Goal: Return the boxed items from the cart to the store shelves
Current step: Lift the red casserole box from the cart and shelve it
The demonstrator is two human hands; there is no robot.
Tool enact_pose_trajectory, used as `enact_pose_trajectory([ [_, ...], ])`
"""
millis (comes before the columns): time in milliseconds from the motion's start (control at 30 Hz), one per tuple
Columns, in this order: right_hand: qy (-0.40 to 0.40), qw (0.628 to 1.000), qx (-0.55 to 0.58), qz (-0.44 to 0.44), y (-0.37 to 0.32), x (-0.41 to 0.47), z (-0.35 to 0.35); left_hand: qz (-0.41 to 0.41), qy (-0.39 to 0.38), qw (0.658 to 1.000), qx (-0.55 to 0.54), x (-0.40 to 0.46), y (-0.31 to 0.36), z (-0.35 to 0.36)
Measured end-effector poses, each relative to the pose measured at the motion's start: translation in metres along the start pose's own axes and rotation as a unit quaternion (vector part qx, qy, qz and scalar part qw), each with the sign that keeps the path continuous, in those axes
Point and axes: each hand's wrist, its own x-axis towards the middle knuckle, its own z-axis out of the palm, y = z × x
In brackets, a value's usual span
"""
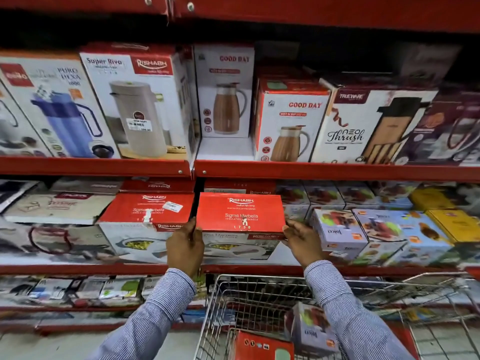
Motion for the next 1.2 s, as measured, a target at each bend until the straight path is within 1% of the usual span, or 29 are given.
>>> enact_pose_trajectory([
  [67,-0.013,1.0,-0.011,0.006,0.003,0.001,0.006,-0.008,0.009,1.0,0.01,0.002,-0.008,0.003],
  [167,-0.013,0.999,-0.028,-0.009,0.001,0.004,0.009,0.003,0.031,0.999,0.029,0.001,-0.017,0.004],
  [333,-0.016,1.0,-0.022,0.001,-0.012,0.01,0.01,0.011,0.059,0.998,-0.009,0.002,-0.024,0.005],
  [433,-0.025,0.999,-0.024,-0.012,-0.017,0.009,0.008,0.029,0.061,0.998,0.0,0.003,-0.027,0.006],
  [500,-0.048,0.999,-0.015,-0.016,-0.016,0.007,0.007,0.05,0.034,0.998,0.022,0.0,-0.028,0.006],
  [567,-0.075,0.997,-0.008,-0.019,-0.012,0.006,0.007,0.068,-0.007,0.996,0.056,-0.005,-0.03,0.007],
  [667,-0.103,0.995,-0.007,-0.015,-0.009,0.003,0.007,0.061,-0.059,0.993,0.082,-0.008,-0.033,0.009],
  [733,-0.118,0.993,0.003,-0.009,-0.008,0.002,0.006,0.054,-0.076,0.991,0.096,-0.01,-0.034,0.011],
  [833,-0.106,0.994,-0.012,0.002,-0.002,-0.003,0.004,0.059,-0.065,0.99,0.107,-0.022,-0.033,0.012],
  [900,-0.097,0.994,-0.042,-0.005,0.009,-0.012,0.001,0.097,-0.054,0.985,0.133,-0.037,-0.035,0.016],
  [967,-0.082,0.994,-0.067,-0.014,0.026,-0.027,-0.001,0.15,-0.063,0.972,0.169,-0.052,-0.039,0.022],
  [1033,-0.077,0.993,-0.088,-0.012,0.05,-0.045,-0.003,0.17,-0.1,0.96,0.198,-0.066,-0.046,0.031],
  [1100,-0.082,0.99,-0.113,-0.001,0.077,-0.062,-0.005,0.167,-0.153,0.952,0.208,-0.084,-0.055,0.042],
  [1200,-0.071,0.983,-0.161,0.051,0.117,-0.082,-0.01,0.146,-0.219,0.944,0.199,-0.113,-0.069,0.06],
])
